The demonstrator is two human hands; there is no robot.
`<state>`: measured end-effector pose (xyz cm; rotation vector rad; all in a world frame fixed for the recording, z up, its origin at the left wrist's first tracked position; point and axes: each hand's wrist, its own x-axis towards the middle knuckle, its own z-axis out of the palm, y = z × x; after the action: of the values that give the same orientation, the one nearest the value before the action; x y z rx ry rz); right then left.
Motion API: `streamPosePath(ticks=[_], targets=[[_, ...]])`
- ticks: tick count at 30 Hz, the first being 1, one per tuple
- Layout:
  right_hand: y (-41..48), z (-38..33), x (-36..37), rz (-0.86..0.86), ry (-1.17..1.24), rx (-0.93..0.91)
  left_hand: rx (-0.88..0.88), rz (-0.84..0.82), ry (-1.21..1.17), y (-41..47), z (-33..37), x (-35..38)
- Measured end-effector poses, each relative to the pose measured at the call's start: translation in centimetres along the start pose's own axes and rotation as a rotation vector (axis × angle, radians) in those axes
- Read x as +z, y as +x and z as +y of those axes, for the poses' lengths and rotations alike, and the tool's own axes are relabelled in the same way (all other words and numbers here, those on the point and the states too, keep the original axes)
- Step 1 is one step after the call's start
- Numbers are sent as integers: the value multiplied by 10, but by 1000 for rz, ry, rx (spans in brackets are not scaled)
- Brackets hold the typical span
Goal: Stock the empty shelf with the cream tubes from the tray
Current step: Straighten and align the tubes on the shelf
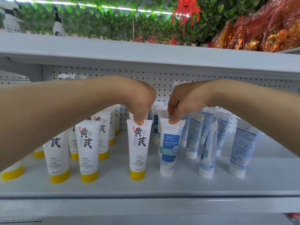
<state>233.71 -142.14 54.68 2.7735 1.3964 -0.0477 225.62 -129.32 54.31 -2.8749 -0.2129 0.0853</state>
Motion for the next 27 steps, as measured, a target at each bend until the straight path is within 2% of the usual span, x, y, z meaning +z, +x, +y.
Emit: streamPosePath(ticks=[21, 27], targets=[[4, -3, 0, -33, -16, 29, -29, 31, 37, -1, 1, 1], [5, -3, 0, -38, 3, 25, -1, 11, -26, -3, -2, 1]])
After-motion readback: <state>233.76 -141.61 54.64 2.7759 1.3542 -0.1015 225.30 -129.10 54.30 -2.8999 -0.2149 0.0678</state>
